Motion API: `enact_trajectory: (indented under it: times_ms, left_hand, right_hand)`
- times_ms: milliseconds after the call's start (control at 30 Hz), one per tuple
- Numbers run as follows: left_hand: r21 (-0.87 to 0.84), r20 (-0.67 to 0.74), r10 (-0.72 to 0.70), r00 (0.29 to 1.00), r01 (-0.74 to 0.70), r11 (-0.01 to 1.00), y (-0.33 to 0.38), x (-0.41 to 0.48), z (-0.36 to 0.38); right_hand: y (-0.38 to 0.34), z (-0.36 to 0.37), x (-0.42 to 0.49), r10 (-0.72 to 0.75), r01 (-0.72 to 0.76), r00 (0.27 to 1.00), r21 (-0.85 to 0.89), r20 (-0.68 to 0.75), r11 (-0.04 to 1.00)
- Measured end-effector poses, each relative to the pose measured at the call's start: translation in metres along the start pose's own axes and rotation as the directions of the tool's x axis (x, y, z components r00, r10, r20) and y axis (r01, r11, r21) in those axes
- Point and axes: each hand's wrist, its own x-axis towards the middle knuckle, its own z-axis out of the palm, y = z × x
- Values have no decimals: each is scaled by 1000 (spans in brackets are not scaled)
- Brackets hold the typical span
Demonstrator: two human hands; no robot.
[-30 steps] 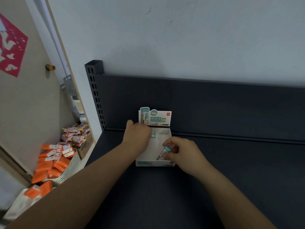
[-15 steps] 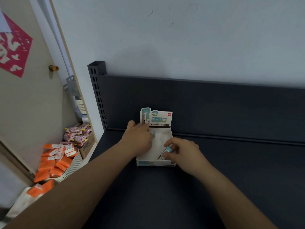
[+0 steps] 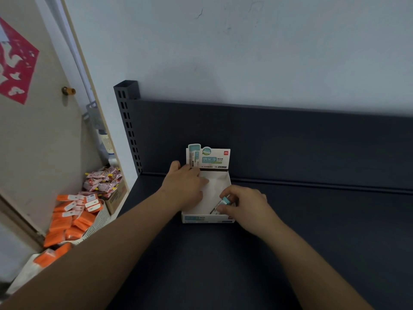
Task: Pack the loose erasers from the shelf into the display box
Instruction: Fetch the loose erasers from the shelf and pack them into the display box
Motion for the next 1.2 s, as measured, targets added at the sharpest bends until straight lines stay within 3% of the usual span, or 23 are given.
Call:
enact_trajectory:
  times_ms: [133,233,300,367,467,567,667,1000,1200]
  left_hand:
    - [-180,-131,-93,987,69,981,-9,-5,1]
    - [-222,-221,-172,960,122,967,-20,-12,4]
    - [-251,-224,-200,954,142,957,-24,-15,5]
    - [-267,-199,-195,960,138,954,-25,-16,8]
    - [-315,-175,-176,969,114,942,-24,-18,14]
    - [-389,-161,-201,966,125,913,-23,-18,16]
    - [-412,-153,-213,965,134,901,-23,-18,17]
    - [-359,-158,-150,976,85,929,-23,-12,16]
    - [-361,-119,-127,985,76,929,-25,-12,14]
  right_hand:
    - [1,-2,3,1,-3,1000,85,15,996]
    - [0,-12,13,4,10,998,212,-65,977]
    - [-3,-14,26,3,21,993,205,-118,979]
    - [-7,-9,40,0,17,992,130,-129,991]
    - [-11,6,53,-49,30,991,-146,-122,989]
    - [-9,8,56,-104,35,981,-373,-165,927]
    - [-9,2,60,-109,32,987,-515,-121,857]
    - [-14,7,68,-288,254,956,-658,59,709]
    - [-15,10,78,-274,237,959,-720,68,652]
